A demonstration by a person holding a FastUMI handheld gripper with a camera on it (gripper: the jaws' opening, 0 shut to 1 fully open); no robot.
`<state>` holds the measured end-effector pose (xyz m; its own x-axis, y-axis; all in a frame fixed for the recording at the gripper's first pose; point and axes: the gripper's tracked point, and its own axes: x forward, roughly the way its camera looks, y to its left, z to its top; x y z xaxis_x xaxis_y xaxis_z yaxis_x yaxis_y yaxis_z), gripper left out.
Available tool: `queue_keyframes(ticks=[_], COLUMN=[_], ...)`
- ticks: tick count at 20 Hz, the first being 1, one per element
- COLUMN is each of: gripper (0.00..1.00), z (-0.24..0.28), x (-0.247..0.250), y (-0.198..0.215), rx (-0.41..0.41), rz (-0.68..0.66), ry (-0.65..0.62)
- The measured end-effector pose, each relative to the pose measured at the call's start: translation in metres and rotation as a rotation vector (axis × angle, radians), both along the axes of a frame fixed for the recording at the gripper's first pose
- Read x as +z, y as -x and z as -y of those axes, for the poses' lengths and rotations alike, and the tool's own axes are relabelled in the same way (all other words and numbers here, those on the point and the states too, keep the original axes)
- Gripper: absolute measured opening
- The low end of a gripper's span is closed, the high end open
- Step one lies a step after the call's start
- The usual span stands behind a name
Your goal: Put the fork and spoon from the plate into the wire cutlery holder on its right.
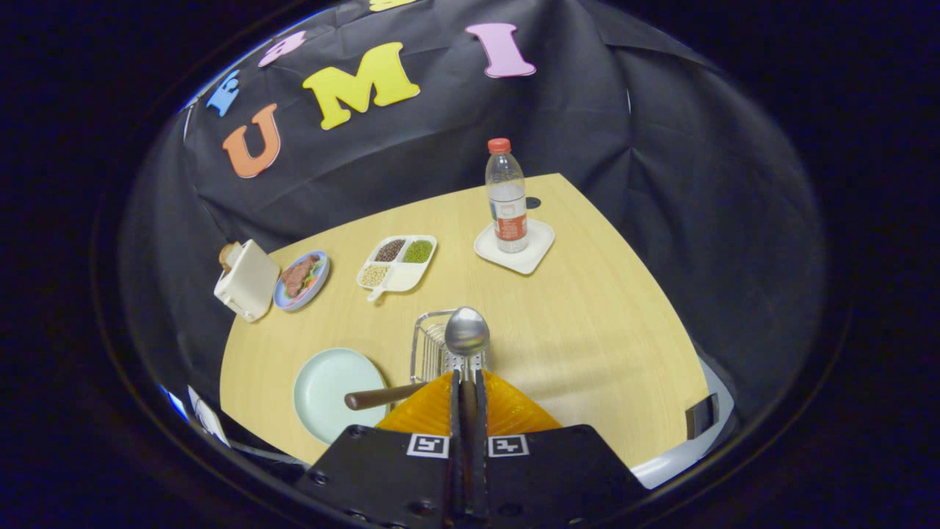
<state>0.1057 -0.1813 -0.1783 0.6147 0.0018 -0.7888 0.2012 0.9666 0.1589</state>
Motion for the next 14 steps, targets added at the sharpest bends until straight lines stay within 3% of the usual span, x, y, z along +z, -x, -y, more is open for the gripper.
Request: queue_keyframes(ticks=[11, 14], gripper=[0.07, 0.01], z=[-0.013, -0.014], x=[-0.011, -0.007], y=[-0.010, -0.009], rx=[0.019, 0.022], rz=[0.021, 0.033], ry=[-0.014, -0.007])
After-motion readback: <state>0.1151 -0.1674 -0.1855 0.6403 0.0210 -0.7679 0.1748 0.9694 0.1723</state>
